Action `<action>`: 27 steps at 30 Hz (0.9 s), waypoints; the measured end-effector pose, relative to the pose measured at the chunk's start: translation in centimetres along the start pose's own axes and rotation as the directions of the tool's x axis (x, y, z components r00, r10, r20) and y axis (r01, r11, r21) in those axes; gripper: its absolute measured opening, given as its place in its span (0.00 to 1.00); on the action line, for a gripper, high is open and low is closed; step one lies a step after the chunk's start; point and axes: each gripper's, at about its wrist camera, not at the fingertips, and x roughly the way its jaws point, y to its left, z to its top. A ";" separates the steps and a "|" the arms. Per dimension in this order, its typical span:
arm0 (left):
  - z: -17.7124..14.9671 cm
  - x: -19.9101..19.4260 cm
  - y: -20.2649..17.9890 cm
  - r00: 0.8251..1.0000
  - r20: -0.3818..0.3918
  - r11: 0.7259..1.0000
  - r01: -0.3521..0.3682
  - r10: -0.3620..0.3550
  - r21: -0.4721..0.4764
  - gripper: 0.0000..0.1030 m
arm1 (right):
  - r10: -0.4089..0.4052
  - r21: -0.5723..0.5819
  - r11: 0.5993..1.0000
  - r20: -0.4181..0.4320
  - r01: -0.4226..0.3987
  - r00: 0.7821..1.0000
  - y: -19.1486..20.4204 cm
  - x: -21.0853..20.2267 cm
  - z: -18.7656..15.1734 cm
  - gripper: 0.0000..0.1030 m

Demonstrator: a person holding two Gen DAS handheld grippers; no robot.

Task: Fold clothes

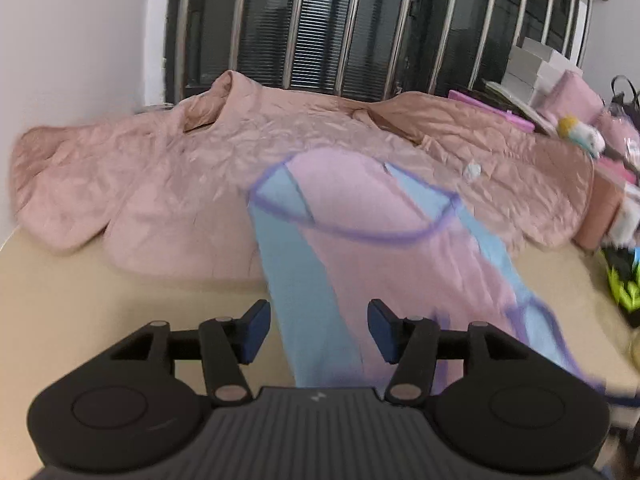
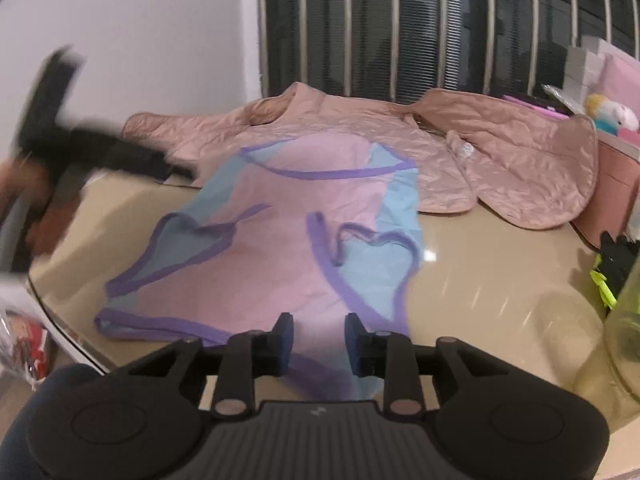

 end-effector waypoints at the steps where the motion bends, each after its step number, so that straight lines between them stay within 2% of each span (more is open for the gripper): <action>1: 1.5 1.1 0.3 1.000 0.006 1.000 -0.007 0.007 -0.011 0.53 | 0.020 -0.005 1.000 -0.002 -0.020 1.000 0.5 0.1 0.0 0.28; 6: 7.7 8.1 2.4 0.996 -0.027 0.994 -0.085 0.083 -0.073 0.53 | 0.124 -0.110 0.987 0.022 -0.121 0.992 4.4 0.1 0.7 0.29; 8: 9.4 10.7 3.1 0.991 -0.031 0.988 -0.133 0.131 -0.073 0.56 | 0.176 -0.161 0.973 0.040 -0.167 0.984 6.4 0.1 1.1 0.35; 9: 10.0 11.9 3.5 0.988 -0.028 0.986 -0.154 0.153 -0.070 0.61 | 0.210 -0.182 0.963 0.043 -0.199 0.977 7.5 0.4 1.4 0.40; 10: 10.5 13.0 3.8 0.987 -0.039 0.985 -0.161 0.159 -0.068 0.62 | 0.244 -0.203 0.952 0.044 -0.230 0.969 8.6 0.7 1.6 0.41; 13: 11.5 16.5 5.0 0.986 -0.103 0.986 -0.138 0.129 -0.091 0.60 | 0.260 -0.238 0.939 0.014 -0.249 0.966 11.4 2.6 1.9 0.41; 14: 11.6 17.4 5.4 0.986 -0.122 0.986 -0.125 0.112 -0.107 0.58 | 0.255 -0.241 0.938 -0.002 -0.248 0.967 12.0 3.3 1.9 0.40; 16: 11.7 18.9 5.7 0.983 -0.161 0.988 -0.111 0.093 -0.106 0.37 | 0.236 -0.250 0.939 -0.034 -0.237 0.971 12.8 4.5 1.7 0.39; 17: 11.7 19.5 5.7 0.980 -0.174 0.989 -0.110 0.092 -0.097 0.34 | 0.222 -0.256 0.940 -0.046 -0.226 0.974 13.0 5.0 1.6 0.39; 18: 11.8 19.7 5.7 0.980 -0.174 0.990 -0.111 0.095 -0.085 0.25 | 0.224 -0.252 0.940 -0.052 -0.229 0.973 13.0 5.1 1.6 0.38; 19: 11.8 19.9 5.6 0.980 -0.173 0.991 -0.111 0.097 -0.073 0.14 | 0.227 -0.248 0.940 -0.056 -0.234 0.972 12.9 5.2 1.6 0.35; 20: 11.8 20.0 5.7 0.980 -0.172 0.992 -0.112 0.099 -0.063 0.09 | 0.231 -0.243 0.940 -0.060 -0.239 0.971 12.8 5.3 1.6 0.33; 21: 11.9 20.0 5.8 0.981 -0.165 0.992 -0.113 0.101 -0.064 0.03 | 0.235 -0.239 0.940 -0.065 -0.243 0.970 12.8 5.4 1.7 0.19; 22: 12.0 19.8 6.1 0.983 -0.157 0.991 -0.110 0.097 -0.080 0.02 | 0.238 -0.234 0.940 -0.069 -0.248 0.969 12.7 5.5 1.7 0.04; 24: 11.9 19.2 7.2 0.985 -0.143 0.983 -0.118 0.098 -0.141 0.01 | 0.229 -0.249 0.938 -0.075 -0.241 0.971 12.6 5.4 1.7 0.05; 27: 11.1 17.5 8.4 0.982 -0.123 0.972 -0.160 0.140 -0.169 0.01 | 0.238 -0.238 0.938 -0.092 -0.253 0.967 11.4 5.4 1.8 0.04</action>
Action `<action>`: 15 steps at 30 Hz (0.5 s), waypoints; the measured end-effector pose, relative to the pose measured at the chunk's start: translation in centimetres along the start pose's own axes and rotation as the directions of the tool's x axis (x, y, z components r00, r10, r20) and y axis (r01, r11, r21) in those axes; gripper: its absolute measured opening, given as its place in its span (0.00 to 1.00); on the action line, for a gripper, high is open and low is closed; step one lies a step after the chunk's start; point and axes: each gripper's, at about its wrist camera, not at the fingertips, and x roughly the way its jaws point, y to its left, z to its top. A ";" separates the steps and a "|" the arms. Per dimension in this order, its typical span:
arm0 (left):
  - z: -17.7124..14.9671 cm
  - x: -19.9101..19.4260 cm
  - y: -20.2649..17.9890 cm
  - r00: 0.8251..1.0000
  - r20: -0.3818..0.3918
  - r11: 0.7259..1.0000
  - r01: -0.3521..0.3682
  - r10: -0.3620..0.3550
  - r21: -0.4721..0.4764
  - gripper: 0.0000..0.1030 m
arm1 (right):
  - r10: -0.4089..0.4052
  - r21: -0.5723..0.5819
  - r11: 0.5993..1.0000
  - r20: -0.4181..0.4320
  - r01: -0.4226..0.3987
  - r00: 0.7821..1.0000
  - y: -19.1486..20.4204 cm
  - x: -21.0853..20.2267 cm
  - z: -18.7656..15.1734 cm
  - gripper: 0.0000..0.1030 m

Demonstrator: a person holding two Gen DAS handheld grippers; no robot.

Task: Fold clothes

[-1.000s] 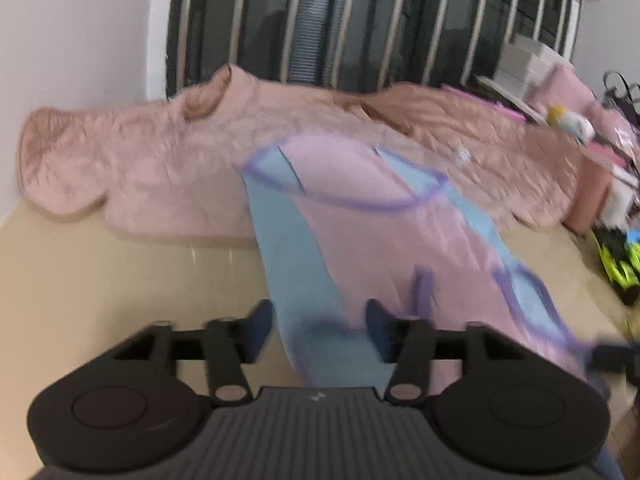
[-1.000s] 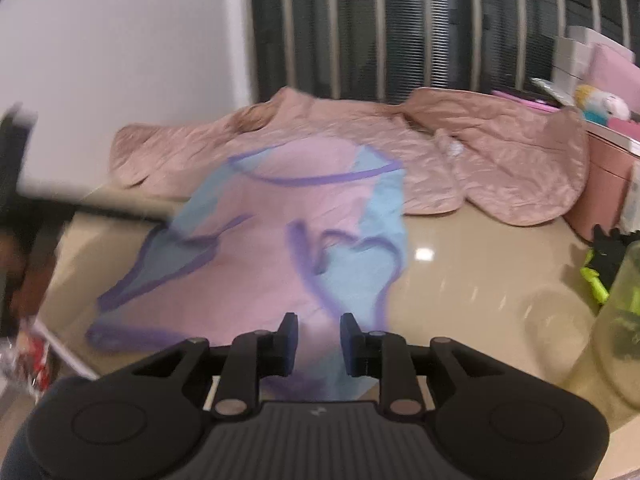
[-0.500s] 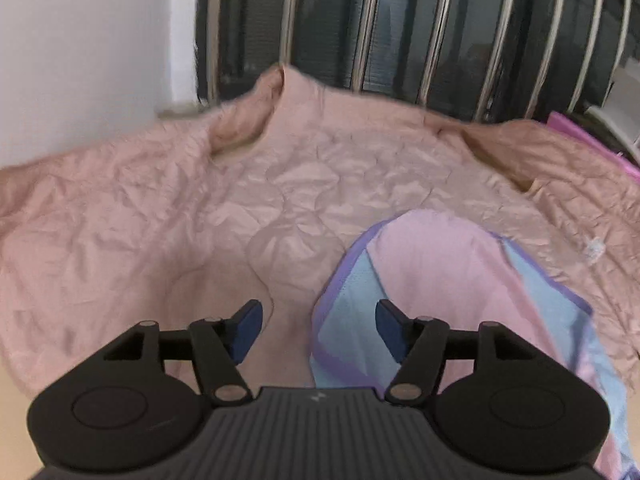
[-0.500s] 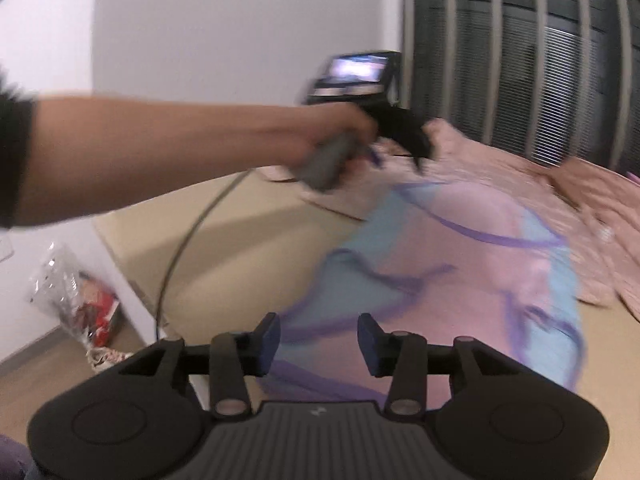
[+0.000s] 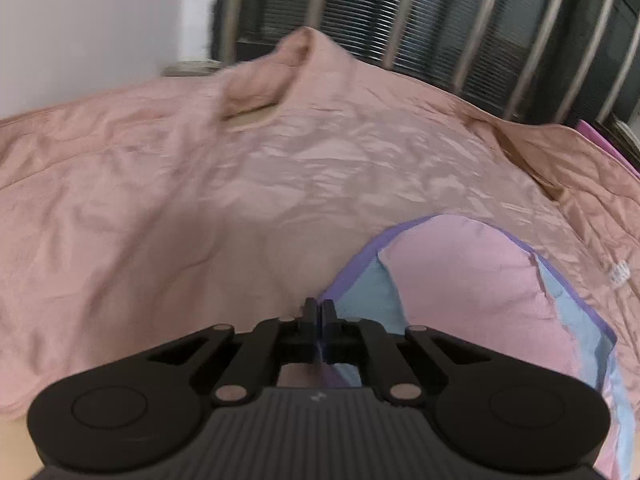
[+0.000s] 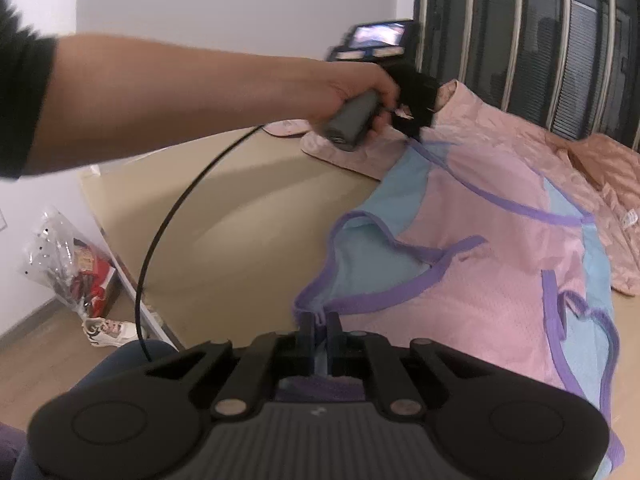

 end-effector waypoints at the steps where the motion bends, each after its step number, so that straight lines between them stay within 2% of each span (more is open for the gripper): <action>1: -0.4 -0.7 0.5 1.000 0.013 1.000 -0.013 0.013 -0.007 0.01 | -0.007 -0.009 1.000 -0.004 0.007 1.000 -0.3 -0.1 -0.1 0.04; 5: -2.4 -4.6 3.1 0.995 0.064 0.996 -0.075 0.078 -0.056 0.01 | -0.048 -0.035 0.998 -0.018 0.047 0.999 -1.9 -1.3 -0.7 0.04; 8: -5.1 -8.6 5.2 0.985 0.101 0.986 -0.133 0.143 -0.100 0.01 | -0.081 -0.049 0.996 -0.038 0.080 0.996 -3.8 -2.7 -1.7 0.04; 11: -8.8 -12.8 7.3 0.976 0.109 0.971 -0.169 0.189 -0.170 0.01 | -0.116 -0.020 0.993 -0.054 0.115 0.992 -6.0 -4.3 -2.8 0.04; 15: -14.9 -17.2 9.0 0.972 0.098 0.953 -0.183 0.212 -0.243 0.01 | -0.177 0.056 0.982 -0.070 0.181 0.982 -9.7 -6.0 -4.5 0.04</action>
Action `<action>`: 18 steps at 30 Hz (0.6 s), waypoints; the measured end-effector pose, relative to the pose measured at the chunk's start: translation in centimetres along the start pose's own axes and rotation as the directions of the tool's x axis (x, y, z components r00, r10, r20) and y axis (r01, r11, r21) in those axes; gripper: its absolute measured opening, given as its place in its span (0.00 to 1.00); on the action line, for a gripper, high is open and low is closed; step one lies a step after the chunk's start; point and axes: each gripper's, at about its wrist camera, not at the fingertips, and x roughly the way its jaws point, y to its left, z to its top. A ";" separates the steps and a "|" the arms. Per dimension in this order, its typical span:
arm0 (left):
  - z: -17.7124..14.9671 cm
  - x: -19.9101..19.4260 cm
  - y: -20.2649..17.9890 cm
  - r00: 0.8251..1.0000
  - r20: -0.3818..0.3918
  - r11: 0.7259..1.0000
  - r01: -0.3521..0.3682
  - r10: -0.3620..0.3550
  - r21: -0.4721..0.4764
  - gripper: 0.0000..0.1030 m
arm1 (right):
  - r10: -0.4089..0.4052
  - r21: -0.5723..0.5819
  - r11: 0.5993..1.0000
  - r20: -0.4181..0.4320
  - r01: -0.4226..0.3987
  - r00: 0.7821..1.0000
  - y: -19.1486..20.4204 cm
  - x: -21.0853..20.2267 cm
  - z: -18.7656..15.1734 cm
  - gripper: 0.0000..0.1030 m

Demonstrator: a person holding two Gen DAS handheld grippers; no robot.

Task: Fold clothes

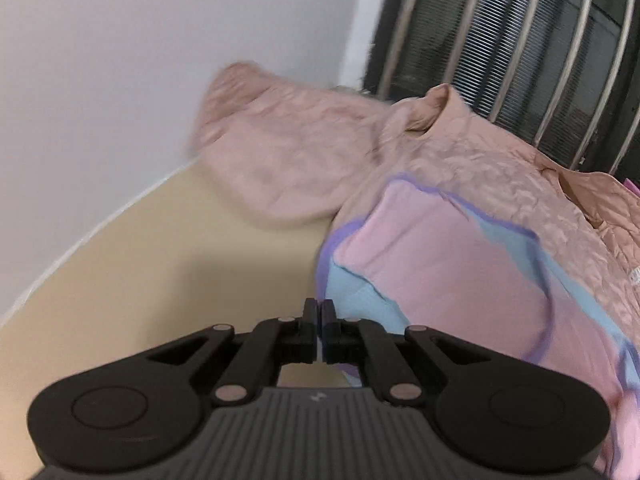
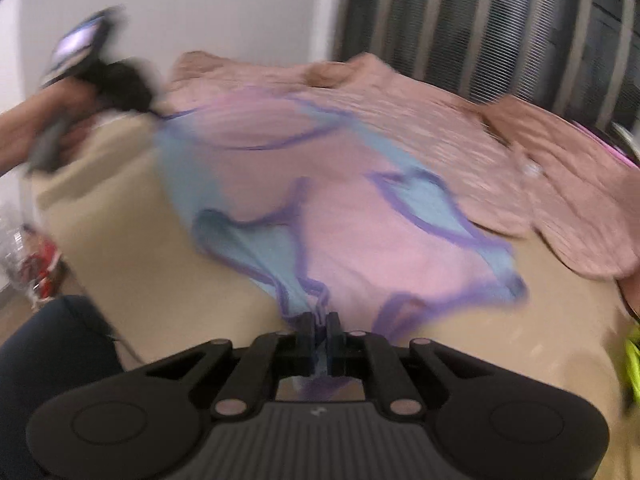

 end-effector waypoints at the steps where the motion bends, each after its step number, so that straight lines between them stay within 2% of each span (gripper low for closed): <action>1: -1.2 -1.1 0.7 1.000 0.001 1.000 -0.005 0.005 -0.019 0.01 | -0.006 0.007 1.000 -0.002 0.006 1.000 -0.7 -0.3 -0.4 0.04; 10: -9.1 -10.4 2.6 1.000 0.023 0.996 -0.007 0.009 -0.092 0.01 | -0.084 0.045 0.995 -0.004 0.084 0.996 -4.8 -2.2 -2.6 0.04; 15: -11.2 -12.4 2.3 1.000 -0.004 0.999 0.005 -0.005 -0.033 0.02 | -0.081 0.042 0.996 -0.008 0.082 0.997 -5.7 -3.2 -3.8 0.04; 17: -11.6 -13.0 2.0 1.000 0.011 1.000 0.000 0.000 0.001 0.12 | -0.082 0.009 0.997 -0.001 0.082 0.997 -5.6 -3.7 -4.3 0.06; 18: -11.6 -13.4 2.0 0.999 0.039 1.000 -0.003 0.003 0.007 0.24 | -0.082 -0.017 0.996 0.025 0.082 0.996 -5.1 -4.3 -4.3 0.09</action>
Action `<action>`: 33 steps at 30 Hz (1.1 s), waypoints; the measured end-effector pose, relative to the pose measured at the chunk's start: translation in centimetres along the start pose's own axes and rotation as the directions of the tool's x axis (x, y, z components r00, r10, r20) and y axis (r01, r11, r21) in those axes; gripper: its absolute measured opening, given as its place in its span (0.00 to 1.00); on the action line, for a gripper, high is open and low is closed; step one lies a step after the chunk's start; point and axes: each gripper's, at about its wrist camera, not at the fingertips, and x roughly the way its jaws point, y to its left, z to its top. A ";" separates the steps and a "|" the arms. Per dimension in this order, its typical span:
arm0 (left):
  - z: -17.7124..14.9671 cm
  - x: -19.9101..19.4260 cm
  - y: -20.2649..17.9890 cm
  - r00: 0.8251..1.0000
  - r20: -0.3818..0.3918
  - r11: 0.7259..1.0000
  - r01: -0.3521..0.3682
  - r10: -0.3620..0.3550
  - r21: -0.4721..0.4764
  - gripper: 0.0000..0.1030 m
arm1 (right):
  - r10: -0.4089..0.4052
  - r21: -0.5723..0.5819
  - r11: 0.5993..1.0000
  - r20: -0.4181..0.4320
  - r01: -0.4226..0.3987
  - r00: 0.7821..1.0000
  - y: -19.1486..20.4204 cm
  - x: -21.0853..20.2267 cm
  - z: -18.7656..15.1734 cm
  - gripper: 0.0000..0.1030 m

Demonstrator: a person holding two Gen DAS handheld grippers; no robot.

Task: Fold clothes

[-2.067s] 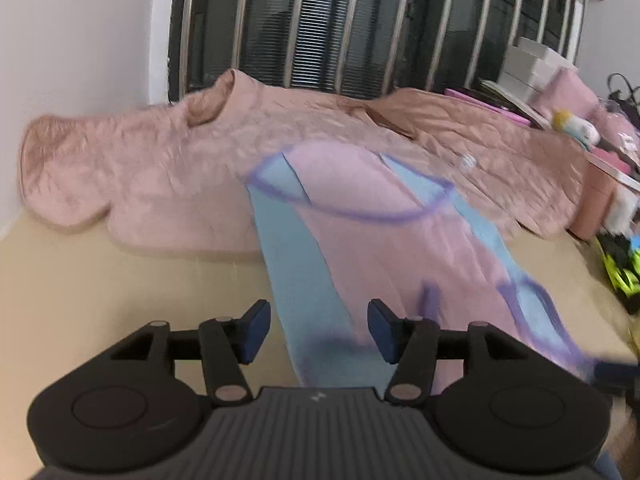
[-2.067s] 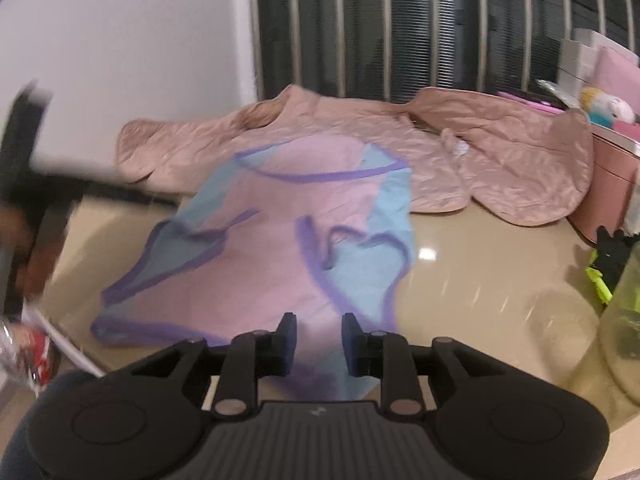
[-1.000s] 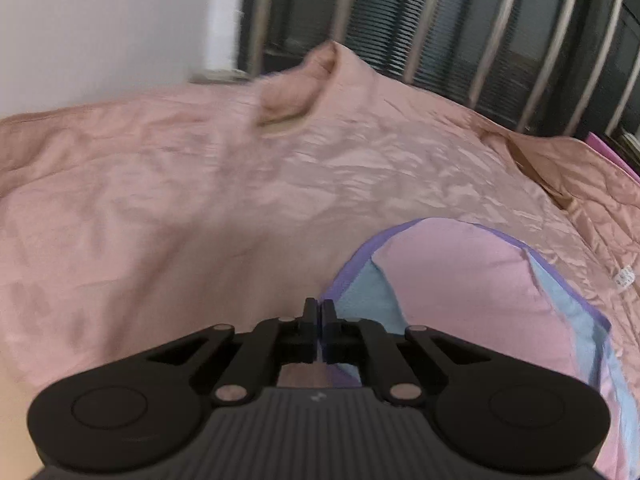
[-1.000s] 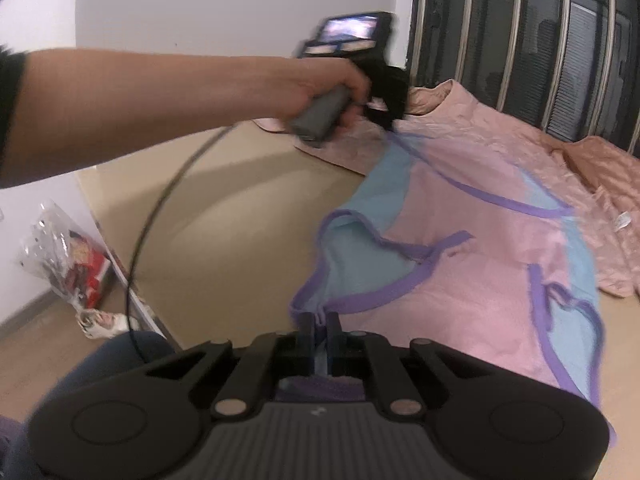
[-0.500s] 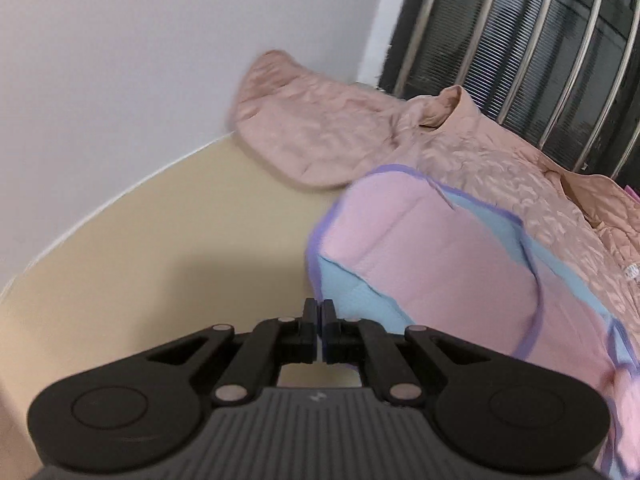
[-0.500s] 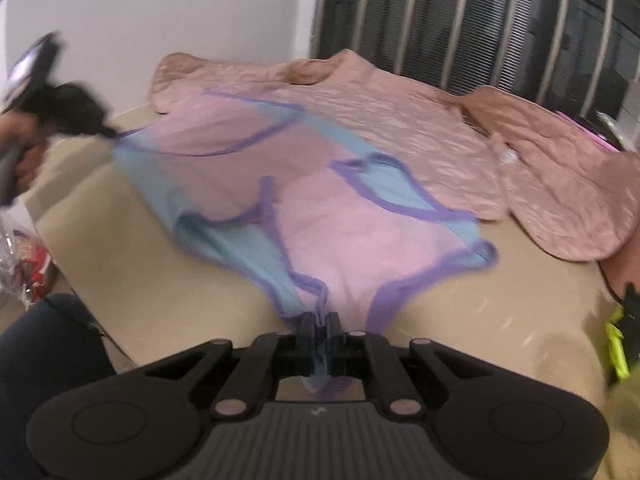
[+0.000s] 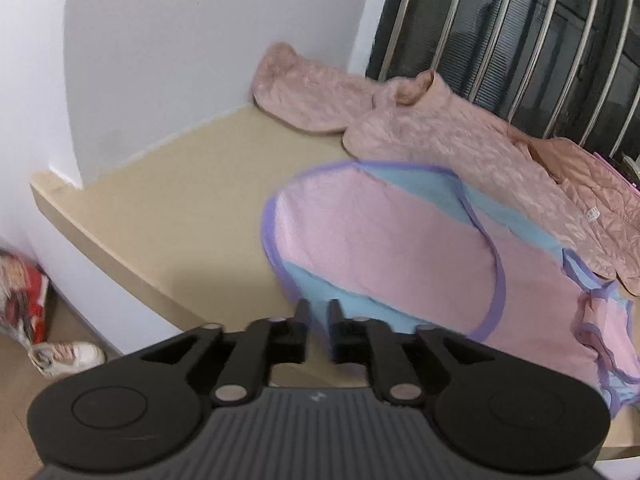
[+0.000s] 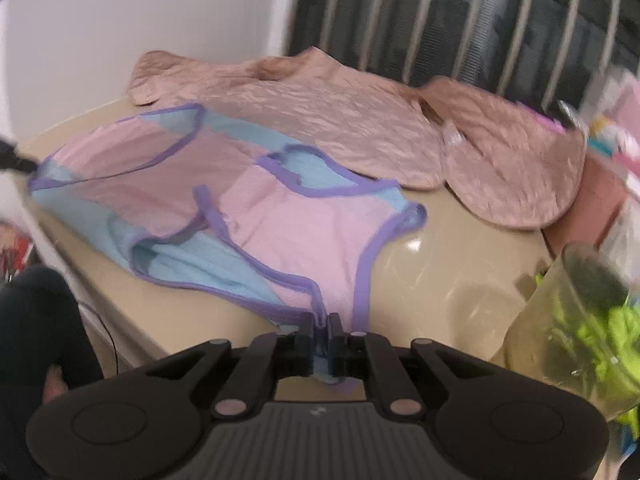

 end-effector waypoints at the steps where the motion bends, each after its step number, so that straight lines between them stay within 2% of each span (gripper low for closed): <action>1: 0.1 -0.5 0.0 0.999 0.032 1.000 0.011 -0.011 0.008 0.34 | 0.000 -0.027 1.000 0.028 0.000 1.000 0.5 -0.6 0.0 0.18; 3: 0.3 -1.4 -0.3 0.992 0.096 0.996 0.073 -0.078 0.057 0.41 | 0.028 -0.075 0.997 0.090 -0.021 0.996 1.6 -1.9 0.1 0.36; 4: 0.3 -1.4 -0.7 0.988 0.089 0.989 0.114 -0.123 0.095 0.50 | 0.064 -0.098 0.994 0.104 -0.054 0.992 2.5 -2.1 0.3 0.37; 5: 0.4 -1.1 -1.2 0.984 0.061 0.978 0.158 -0.168 0.135 0.52 | 0.100 -0.121 0.989 0.116 -0.086 0.988 3.3 -2.1 0.4 0.37; 7: 0.4 -0.7 -2.1 0.971 0.013 0.953 0.234 -0.241 0.191 0.52 | 0.174 -0.168 0.974 0.136 -0.150 0.975 5.0 -2.3 0.8 0.37; 9: 0.2 -0.6 -2.9 0.944 -0.030 0.916 0.326 -0.328 0.235 0.52 | 0.222 -0.189 0.962 0.128 -0.196 0.967 6.6 -1.5 1.2 0.37; 11: -0.2 -0.7 -3.6 0.930 -0.059 0.888 0.363 -0.362 0.282 0.53 | 0.248 -0.196 0.955 0.124 -0.221 0.961 7.8 -0.7 1.6 0.36; 13: -0.8 -0.9 -3.9 0.925 -0.069 0.861 0.373 -0.373 0.347 0.59 | 0.271 -0.181 0.952 0.115 -0.248 0.956 8.4 0.2 1.9 0.28; 14: -1.2 -1.0 -4.1 0.926 -0.069 0.851 0.369 -0.372 0.374 0.63 | 0.281 -0.163 0.951 0.100 -0.262 0.955 8.5 0.5 1.9 0.20; 15: -1.5 -1.0 -4.0 0.925 -0.074 0.838 0.370 -0.372 0.400 0.67 | 0.290 -0.145 0.950 0.086 -0.276 0.953 8.5 0.8 1.9 0.02; 16: -1.9 -1.0 -3.9 0.926 -0.081 0.830 0.367 -0.369 0.420 0.70 | 0.303 -0.133 0.947 0.072 -0.292 0.950 8.3 1.0 1.8 0.03; 21: -3.2 -1.4 -3.2 0.920 -0.109 0.810 0.385 -0.377 0.442 0.70 | 0.321 -0.121 0.942 0.064 -0.312 0.945 7.5 -0.3 0.9 0.03; 23: -3.2 -1.3 -3.1 0.916 -0.105 0.799 0.390 -0.387 0.457 0.70 | 0.314 -0.121 0.946 0.114 -0.301 0.943 7.2 -1.3 1.0 0.16; 24: -3.3 -1.4 -3.1 0.912 -0.098 0.789 0.394 -0.398 0.472 0.70 | 0.300 -0.146 0.949 0.139 -0.281 0.944 7.5 -1.7 1.1 0.29; 25: -3.5 -1.7 -3.0 0.901 -0.088 0.768 0.409 -0.424 0.493 0.70 | 0.287 -0.172 0.950 0.165 -0.259 0.944 7.8 -2.0 1.2 0.34; 28: -4.1 -1.9 -3.0 0.872 -0.091 0.692 0.441 -0.481 0.571 0.71 | 0.317 -0.320 0.913 0.169 -0.252 0.933 9.6 -1.9 1.5 0.33; 30: -4.5 -1.6 -3.4 0.871 -0.119 0.648 0.440 -0.477 0.622 0.71 | 0.341 -0.387 0.883 0.145 -0.264 0.929 10.7 -1.0 1.7 0.32; 32: -4.7 -1.3 -3.7 0.874 -0.135 0.628 0.434 -0.466 0.646 0.71 | 0.340 -0.395 0.878 0.118 -0.270 0.933 10.9 0.2 1.8 0.31; 33: -4.7 -1.0 -3.8 0.877 -0.143 0.624 0.433 -0.459 0.651 0.71 | 0.338 -0.398 0.876 0.105 -0.272 0.935 10.9 0.9 1.9 0.25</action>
